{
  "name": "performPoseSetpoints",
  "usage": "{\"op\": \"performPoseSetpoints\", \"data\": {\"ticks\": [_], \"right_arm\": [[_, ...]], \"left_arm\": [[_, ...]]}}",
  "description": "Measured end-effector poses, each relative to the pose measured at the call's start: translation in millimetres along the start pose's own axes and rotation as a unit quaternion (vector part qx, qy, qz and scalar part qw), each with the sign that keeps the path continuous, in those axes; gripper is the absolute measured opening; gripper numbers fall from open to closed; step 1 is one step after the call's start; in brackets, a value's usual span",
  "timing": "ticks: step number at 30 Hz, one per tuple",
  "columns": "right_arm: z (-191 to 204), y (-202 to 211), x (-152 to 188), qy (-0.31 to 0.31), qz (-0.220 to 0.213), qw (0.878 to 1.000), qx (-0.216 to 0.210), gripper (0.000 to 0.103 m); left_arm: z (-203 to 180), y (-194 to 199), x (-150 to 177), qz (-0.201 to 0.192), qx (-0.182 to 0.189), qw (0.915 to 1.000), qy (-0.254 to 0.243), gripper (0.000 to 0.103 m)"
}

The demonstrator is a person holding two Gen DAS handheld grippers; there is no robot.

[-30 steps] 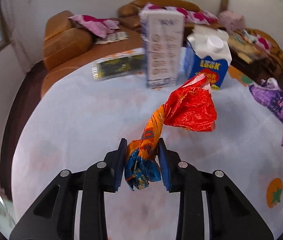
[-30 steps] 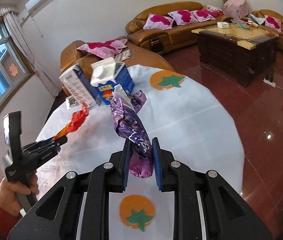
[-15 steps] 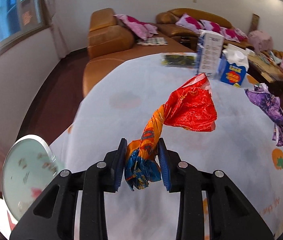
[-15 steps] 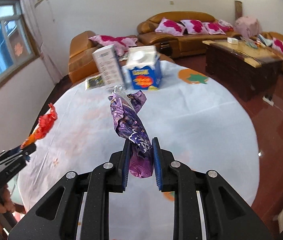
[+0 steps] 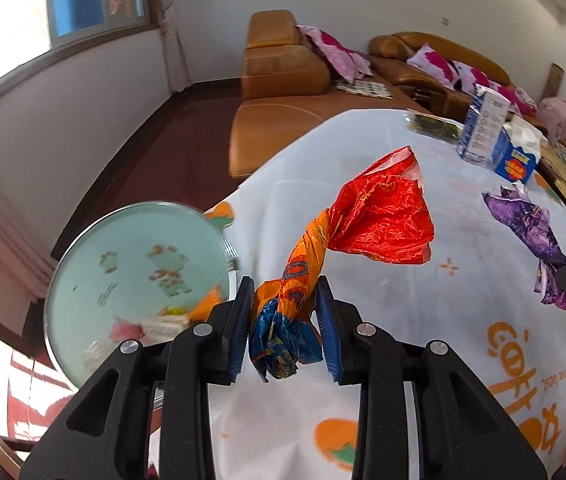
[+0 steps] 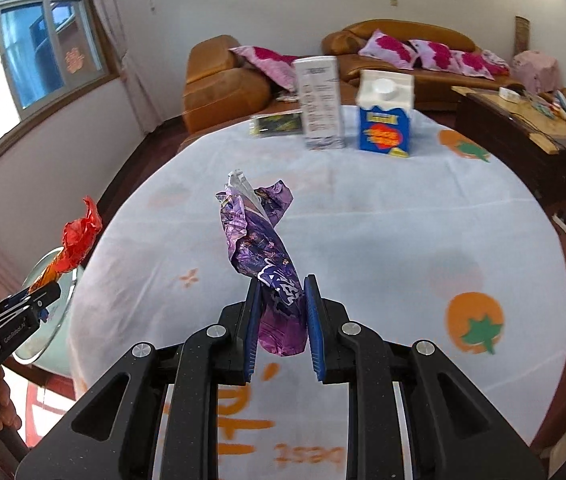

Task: Collect trash
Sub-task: 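Carry orange-red wrapper with left tool while right tool carries purple wrapper over bin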

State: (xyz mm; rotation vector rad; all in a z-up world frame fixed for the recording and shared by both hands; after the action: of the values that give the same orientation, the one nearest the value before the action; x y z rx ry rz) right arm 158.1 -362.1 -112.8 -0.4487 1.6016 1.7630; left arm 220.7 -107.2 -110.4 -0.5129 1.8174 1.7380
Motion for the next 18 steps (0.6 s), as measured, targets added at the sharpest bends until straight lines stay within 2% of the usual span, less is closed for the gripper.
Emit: {"op": "performPoseSetpoints", "data": {"ticks": [18], "right_arm": [[104.9, -7.9, 13.3, 0.069, 0.016, 0.995, -0.066, 0.022]], "left_arm": [[72.8, 13.2, 16.7, -0.007, -0.029, 0.9977, 0.062, 0.031]]}}
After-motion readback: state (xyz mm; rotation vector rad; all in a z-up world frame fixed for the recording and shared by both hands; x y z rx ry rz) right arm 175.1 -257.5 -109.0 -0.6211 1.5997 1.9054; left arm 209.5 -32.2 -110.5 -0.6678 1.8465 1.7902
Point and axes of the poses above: each gripper's, at about its wrist camera, not at the fingertips, and y roughly against the way its jaws point, z to its left, x to its underside, the point moved 5 cm from there along -y, roughly the way its jaws point, and after that the axes turned 3 degrees about z, right-handed, at the moved point
